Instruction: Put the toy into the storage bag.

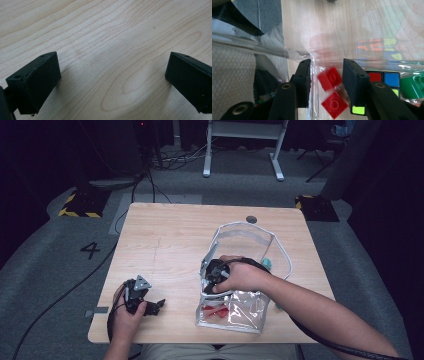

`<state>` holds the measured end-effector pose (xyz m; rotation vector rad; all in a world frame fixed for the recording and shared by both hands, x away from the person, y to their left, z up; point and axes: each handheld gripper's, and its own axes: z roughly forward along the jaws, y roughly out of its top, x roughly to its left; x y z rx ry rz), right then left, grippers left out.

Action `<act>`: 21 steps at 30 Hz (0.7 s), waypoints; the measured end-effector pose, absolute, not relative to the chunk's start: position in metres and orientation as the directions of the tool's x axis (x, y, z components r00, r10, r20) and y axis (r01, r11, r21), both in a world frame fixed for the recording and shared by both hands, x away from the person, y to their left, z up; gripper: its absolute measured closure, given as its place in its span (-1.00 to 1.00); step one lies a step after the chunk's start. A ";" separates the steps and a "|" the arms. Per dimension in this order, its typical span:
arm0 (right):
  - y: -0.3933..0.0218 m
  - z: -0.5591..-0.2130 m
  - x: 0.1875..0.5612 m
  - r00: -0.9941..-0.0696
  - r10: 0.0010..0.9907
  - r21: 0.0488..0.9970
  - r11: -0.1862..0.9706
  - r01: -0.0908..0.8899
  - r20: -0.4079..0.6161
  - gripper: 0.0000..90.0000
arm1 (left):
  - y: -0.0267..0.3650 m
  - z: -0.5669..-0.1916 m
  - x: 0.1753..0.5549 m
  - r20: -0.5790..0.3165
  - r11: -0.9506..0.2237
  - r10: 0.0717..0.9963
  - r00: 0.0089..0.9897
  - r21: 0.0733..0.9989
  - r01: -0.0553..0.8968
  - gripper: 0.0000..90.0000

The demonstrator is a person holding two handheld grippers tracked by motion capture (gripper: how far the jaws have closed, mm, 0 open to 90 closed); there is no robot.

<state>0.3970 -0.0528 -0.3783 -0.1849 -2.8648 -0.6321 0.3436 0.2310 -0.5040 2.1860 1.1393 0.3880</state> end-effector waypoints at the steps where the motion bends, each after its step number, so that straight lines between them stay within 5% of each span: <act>1: -0.053 -0.377 0.397 -0.972 0.079 0.413 0.896 0.166 0.220 0.28 | 0.231 -0.504 0.344 -0.028 -0.426 0.813 0.582 0.653 0.626 -1.00; 21: -0.127 -0.279 0.406 -0.972 0.223 0.690 0.692 0.213 0.077 0.24 | 0.231 -0.504 0.344 -0.027 -0.427 0.812 0.583 0.652 0.626 -1.00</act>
